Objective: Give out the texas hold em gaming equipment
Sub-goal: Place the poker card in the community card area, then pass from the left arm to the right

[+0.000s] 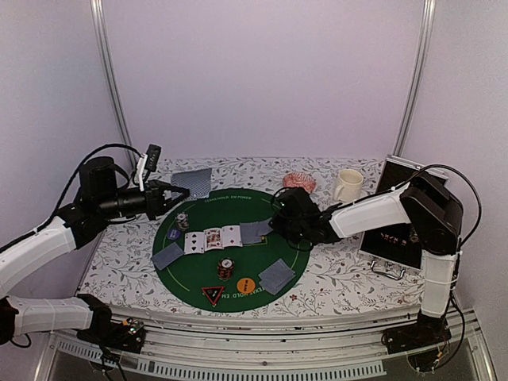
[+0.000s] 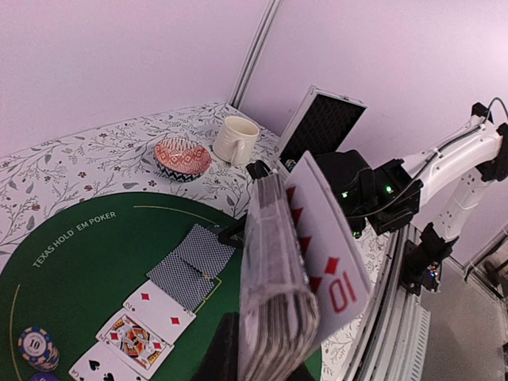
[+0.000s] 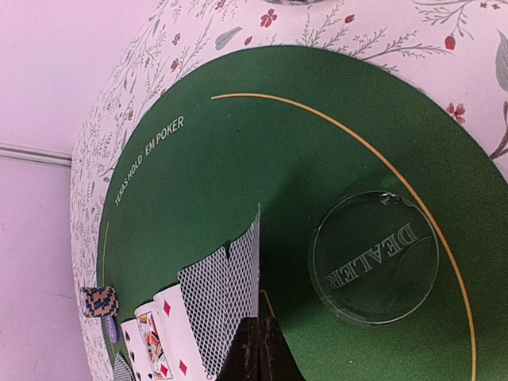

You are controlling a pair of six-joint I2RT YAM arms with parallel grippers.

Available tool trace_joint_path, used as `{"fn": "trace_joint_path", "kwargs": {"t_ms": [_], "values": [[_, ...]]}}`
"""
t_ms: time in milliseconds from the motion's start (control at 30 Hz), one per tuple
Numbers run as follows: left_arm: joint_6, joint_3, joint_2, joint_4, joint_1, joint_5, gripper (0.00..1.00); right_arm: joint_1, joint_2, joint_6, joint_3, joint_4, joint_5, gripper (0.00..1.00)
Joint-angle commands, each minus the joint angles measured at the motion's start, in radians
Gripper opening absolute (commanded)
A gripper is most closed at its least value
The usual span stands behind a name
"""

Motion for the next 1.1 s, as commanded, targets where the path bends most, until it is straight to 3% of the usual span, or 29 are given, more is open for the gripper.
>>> {"fn": "trace_joint_path", "kwargs": {"t_ms": [0,100,167,233,567,700,767,833,933,1000,1067], "values": [[0.007,0.025,-0.026,0.013,0.006,0.013,0.0,-0.012,-0.031,-0.031,0.015,-0.019,-0.017,0.02],[0.007,0.025,-0.025,0.012,0.006,0.012,0.0,-0.013,-0.03,-0.029,0.014,-0.02,-0.017,0.09],[0.007,0.025,-0.025,0.013,0.005,0.012,0.0,-0.015,-0.031,-0.027,0.015,-0.022,-0.016,0.24],[0.008,0.025,-0.026,0.013,0.006,0.013,0.0,-0.016,-0.033,-0.028,0.015,-0.022,-0.013,0.31],[0.009,0.025,-0.014,0.014,0.005,0.013,0.0,-0.024,-0.071,-0.054,0.004,-0.033,0.017,0.41],[0.013,0.025,-0.009,0.014,0.006,0.019,0.0,-0.011,-0.155,-0.232,-0.021,0.08,0.074,0.45],[0.014,0.025,-0.009,0.016,0.005,0.022,0.0,0.028,-0.223,-0.515,-0.054,0.253,0.09,0.51],[0.016,0.025,-0.009,0.02,0.005,0.034,0.0,0.061,-0.275,-0.882,-0.08,0.431,-0.039,0.62],[0.016,0.02,-0.011,0.04,0.004,0.075,0.0,0.074,-0.345,-1.248,-0.071,0.424,-0.411,0.68],[0.013,0.015,-0.013,0.062,0.004,0.12,0.0,0.075,-0.384,-1.336,-0.064,0.393,-0.669,0.74],[0.007,0.009,-0.02,0.09,0.0,0.178,0.0,0.079,-0.397,-1.37,-0.024,0.342,-0.81,0.76]]}}
